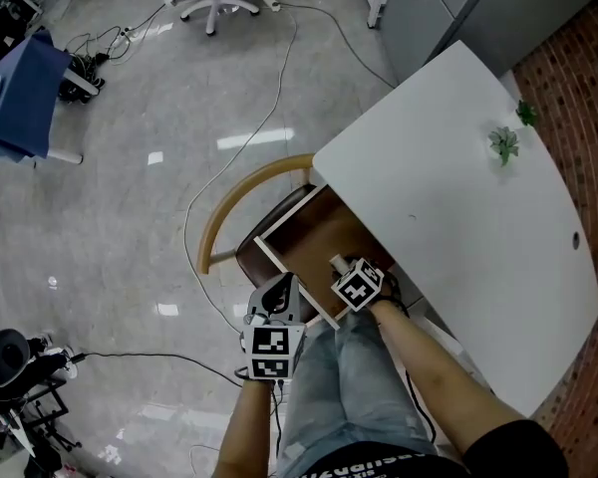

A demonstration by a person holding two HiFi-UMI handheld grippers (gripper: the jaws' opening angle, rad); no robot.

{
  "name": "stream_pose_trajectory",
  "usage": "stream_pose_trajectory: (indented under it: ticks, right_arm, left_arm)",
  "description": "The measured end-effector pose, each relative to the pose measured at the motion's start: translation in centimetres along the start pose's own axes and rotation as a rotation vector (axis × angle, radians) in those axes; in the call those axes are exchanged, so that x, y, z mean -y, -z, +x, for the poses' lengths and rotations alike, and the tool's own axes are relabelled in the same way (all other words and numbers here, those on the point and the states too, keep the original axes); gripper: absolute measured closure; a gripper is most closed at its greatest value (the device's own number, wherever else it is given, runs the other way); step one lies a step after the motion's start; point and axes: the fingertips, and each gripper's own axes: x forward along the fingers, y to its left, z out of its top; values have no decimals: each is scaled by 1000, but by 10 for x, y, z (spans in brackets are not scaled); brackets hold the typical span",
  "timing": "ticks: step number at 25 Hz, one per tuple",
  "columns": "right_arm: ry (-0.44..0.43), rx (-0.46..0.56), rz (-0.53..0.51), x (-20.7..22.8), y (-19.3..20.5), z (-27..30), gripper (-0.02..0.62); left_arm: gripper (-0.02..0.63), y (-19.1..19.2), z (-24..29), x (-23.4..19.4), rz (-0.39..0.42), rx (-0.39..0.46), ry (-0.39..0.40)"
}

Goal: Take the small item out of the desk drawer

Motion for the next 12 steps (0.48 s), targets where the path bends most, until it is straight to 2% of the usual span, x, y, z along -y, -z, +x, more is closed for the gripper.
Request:
stream_pose_trajectory:
  ticks: [12]
  right_arm:
    - [-43,-97,-38,1,9,26,422]
  left_arm:
    - [609,6,11,-6,-9,-20,3]
